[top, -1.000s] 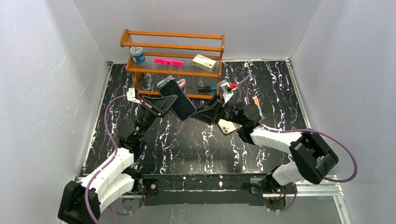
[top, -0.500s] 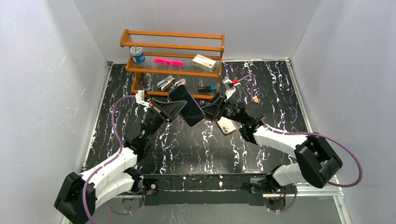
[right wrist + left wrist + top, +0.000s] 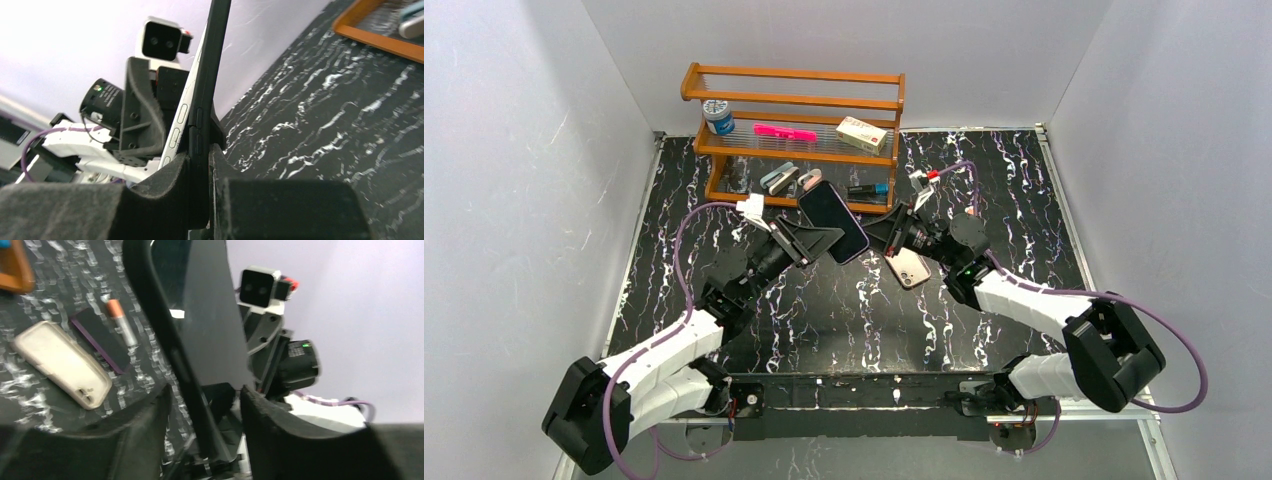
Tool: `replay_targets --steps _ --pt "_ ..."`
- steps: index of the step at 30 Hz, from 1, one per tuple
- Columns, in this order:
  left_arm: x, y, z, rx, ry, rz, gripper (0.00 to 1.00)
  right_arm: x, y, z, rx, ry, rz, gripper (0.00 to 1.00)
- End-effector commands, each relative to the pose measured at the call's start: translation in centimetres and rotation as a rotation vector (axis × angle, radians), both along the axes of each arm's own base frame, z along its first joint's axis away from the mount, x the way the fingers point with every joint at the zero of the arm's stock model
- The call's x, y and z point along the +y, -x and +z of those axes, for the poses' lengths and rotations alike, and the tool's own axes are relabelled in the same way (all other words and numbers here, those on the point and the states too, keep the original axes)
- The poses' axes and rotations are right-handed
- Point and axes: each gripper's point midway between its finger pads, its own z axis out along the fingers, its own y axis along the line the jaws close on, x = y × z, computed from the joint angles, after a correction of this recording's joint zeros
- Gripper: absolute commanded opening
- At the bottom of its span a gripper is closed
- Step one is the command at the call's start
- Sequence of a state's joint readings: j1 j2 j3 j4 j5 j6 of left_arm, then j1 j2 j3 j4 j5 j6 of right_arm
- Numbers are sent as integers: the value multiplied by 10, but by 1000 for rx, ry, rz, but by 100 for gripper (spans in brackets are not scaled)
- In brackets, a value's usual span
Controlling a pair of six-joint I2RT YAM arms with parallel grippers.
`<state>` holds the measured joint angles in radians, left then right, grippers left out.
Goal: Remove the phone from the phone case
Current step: Remove the phone case from the phone.
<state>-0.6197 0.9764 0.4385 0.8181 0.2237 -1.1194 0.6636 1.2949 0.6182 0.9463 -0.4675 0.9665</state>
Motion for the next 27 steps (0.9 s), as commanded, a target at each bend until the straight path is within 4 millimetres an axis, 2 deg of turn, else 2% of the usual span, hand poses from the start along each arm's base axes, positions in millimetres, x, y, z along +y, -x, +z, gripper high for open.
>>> replay_targets --steps 1,4,7,9,12,22,27 --pt "4 -12 -18 16 -188 61 60 -21 -12 22 -12 -72 -108 1" --pt "14 -21 -28 36 -286 122 71 -26 -14 16 18 -73 -119 1" --pt "27 -25 -35 42 -397 176 78 -30 -20 7 57 -49 -150 1" --pt "33 -27 -34 17 -471 195 80 -32 -25 1 93 -26 -178 1" --pt "35 -27 -31 -27 -565 180 95 -33 -31 -10 150 24 -208 1" --pt "12 -13 -26 -278 -909 110 98 -32 -35 -28 271 96 -222 1" --pt "3 -11 -27 -379 -1034 116 94 -32 -34 -31 302 113 -219 1"
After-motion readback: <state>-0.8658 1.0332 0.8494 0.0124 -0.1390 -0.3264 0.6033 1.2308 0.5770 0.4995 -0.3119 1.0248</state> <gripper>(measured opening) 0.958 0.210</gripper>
